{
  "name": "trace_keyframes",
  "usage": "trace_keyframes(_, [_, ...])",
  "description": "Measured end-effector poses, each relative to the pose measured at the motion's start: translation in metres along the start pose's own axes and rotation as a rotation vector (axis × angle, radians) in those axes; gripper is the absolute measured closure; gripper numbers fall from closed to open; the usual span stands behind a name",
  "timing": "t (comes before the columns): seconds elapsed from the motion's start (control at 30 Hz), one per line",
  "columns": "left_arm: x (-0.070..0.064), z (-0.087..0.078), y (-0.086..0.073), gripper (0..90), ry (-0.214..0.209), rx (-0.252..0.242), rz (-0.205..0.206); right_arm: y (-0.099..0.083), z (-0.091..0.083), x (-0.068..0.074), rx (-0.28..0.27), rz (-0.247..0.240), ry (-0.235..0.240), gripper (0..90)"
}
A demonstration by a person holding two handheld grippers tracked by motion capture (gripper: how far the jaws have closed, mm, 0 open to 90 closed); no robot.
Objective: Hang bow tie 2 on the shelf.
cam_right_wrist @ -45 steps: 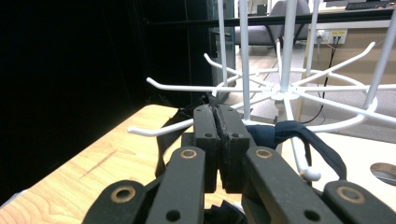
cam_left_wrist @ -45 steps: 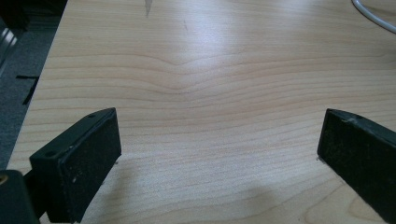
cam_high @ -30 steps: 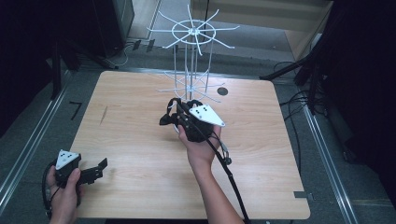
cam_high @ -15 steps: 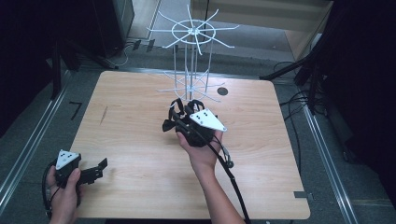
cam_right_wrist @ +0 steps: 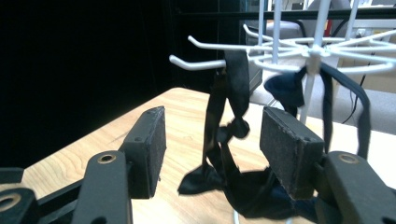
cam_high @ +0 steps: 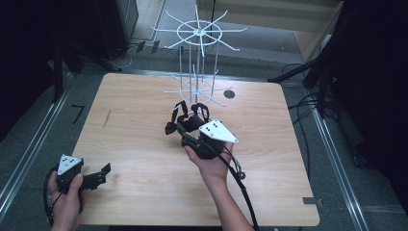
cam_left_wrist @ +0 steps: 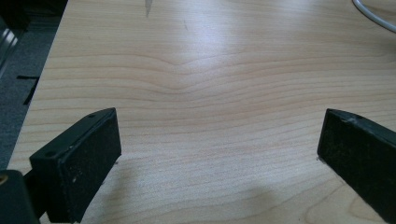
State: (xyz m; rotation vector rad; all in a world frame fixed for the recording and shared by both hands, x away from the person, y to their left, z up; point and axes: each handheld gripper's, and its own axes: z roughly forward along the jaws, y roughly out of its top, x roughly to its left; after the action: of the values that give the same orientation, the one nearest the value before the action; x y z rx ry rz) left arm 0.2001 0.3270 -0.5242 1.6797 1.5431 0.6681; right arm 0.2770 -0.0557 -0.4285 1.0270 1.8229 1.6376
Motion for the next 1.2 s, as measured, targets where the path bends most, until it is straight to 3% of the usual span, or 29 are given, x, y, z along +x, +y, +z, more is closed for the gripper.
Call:
trace_keyframes(0.47, [0.000, 0.000, 0.000, 0.0, 0.002, -0.001, 0.003, -0.016, -0.015, -0.016, 0.043, 0.021, 0.015, 32.6])
trace_keyframes(0.8, [0.000, 0.000, 0.000, 0.0, 0.003, -0.002, 0.003, -0.023, -0.028, -0.030, 0.062, 0.035, 0.024, 13.6])
trace_keyframes(1.2, [-0.001, 0.000, 0.000, 0.0, 0.002, -0.002, -0.001, -0.031, -0.039, -0.045, 0.087, 0.055, 0.013, 1.9])
